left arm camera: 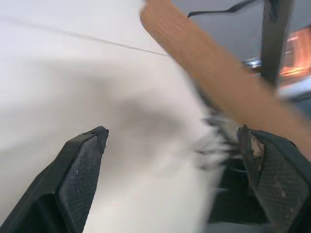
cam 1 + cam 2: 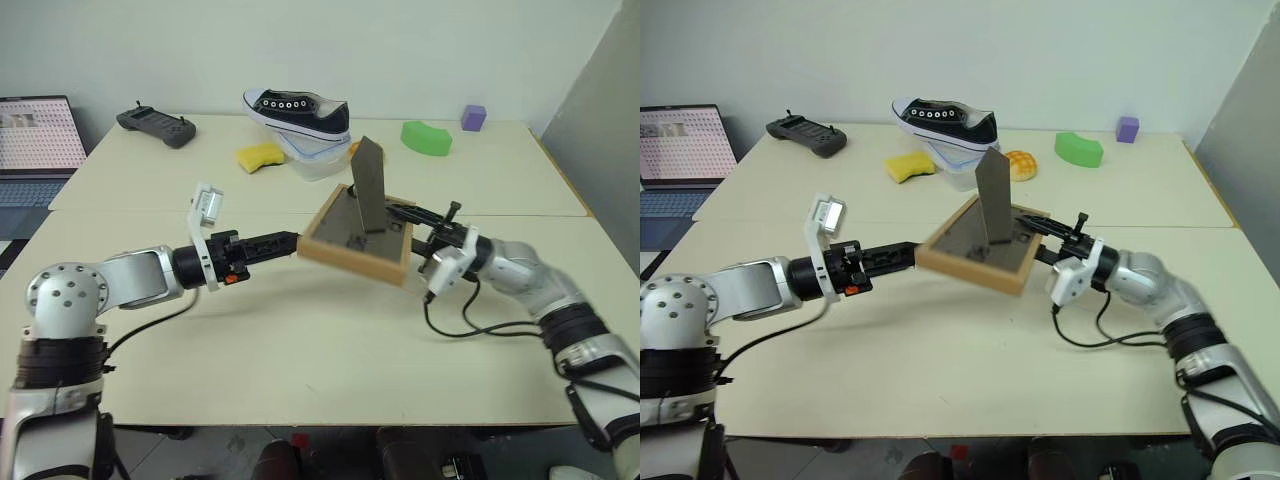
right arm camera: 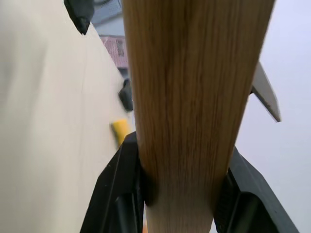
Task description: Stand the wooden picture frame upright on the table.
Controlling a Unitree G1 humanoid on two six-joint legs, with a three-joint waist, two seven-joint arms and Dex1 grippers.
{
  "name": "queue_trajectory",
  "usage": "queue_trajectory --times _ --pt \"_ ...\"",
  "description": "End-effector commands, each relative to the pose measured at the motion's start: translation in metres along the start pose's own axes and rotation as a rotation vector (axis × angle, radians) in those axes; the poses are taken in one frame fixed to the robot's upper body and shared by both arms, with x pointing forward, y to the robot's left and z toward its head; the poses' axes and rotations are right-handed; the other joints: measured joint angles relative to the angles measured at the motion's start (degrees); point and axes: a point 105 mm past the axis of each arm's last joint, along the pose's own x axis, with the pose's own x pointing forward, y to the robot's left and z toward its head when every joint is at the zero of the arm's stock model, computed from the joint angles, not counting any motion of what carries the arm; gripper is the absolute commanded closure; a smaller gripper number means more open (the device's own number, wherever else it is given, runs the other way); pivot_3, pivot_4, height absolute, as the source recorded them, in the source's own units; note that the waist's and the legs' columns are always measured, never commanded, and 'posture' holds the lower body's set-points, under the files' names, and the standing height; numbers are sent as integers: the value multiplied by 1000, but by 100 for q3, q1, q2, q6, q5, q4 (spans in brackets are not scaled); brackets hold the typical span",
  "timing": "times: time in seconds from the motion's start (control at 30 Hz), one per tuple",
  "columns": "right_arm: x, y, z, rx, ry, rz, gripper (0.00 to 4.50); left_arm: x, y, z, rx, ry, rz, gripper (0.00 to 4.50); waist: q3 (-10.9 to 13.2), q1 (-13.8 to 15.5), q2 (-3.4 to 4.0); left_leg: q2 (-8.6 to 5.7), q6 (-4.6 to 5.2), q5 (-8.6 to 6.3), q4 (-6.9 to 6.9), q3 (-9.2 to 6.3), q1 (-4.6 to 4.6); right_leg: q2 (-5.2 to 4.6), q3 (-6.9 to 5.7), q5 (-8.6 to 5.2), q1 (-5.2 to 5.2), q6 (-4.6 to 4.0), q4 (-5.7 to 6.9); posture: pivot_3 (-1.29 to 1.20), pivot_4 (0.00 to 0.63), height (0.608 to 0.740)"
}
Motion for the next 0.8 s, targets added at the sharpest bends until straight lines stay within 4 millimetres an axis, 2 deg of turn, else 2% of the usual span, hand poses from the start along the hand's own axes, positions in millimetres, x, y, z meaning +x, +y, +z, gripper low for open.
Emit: queue_trajectory --times 0.03,0.1,0.17,0.2,0.33,0.37,0.5,0.53,0.6,0.8 --pt "22 -11 -6 574 45 -72 3168 -3 -6 7 389 -60 135 0 1 -11 1 -1 -1 1 -1 2 -1 -1 -1 0 -1 0 1 0 150 740" --pt "26 -9 -6 730 58 -59 3169 -2 -9 1 490 -48 142 0 4 18 7 -1 -4 2 0 3 -4 -2 1 -1 -6 -1 5 0 150 740" --pt "36 -2 -18 1060 77 -87 3169 -2 -5 -1 563 -83 187 0 4 91 6 -5 -4 2 0 5 -6 -2 -1 -1 -6 -1 1 0 150 740" --pt "39 5 -22 1144 94 -72 3169 -2 -4 -4 579 -89 197 0 4 108 6 -5 -3 1 1 6 -4 -1 -1 -1 -4 -1 -2 0 150 740" --pt "42 28 -29 1309 138 -23 3169 0 -2 -12 583 -116 202 0 4 162 6 -7 17 -10 0 9 -5 0 -1 -1 -3 -1 -7 0 150 740" --pt "41 29 -31 1326 147 -28 3169 0 -2 -13 584 -121 204 0 4 170 6 -7 21 -12 0 9 -8 1 -2 -1 -5 -1 -9 0 150 740" --pt "39 57 -33 1390 192 56 3169 3 -3 -27 551 -98 183 0 4 190 6 -7 24 -14 -1 10 -15 0 -1 -1 -8 -1 -16 0 150 740" --pt "38 58 -34 1393 199 54 2615 3 -2 -27 547 -95 182 0 3 189 6 -6 24 -14 -1 10 -14 1 -2 -1 -8 -1 -16 0 150 740" --pt "35 63 -36 1367 216 72 2393 3 0 -28 544 -88 180 0 3 187 5 -5 24 -14 -1 9 -13 2 -2 0 -8 -1 -14 0 150 740" --pt "21 60 -37 1290 241 93 974 5 8 -25 537 -78 176 0 4 193 6 -5 25 -14 -1 8 -12 4 -3 0 -8 -1 -13 0 150 740"
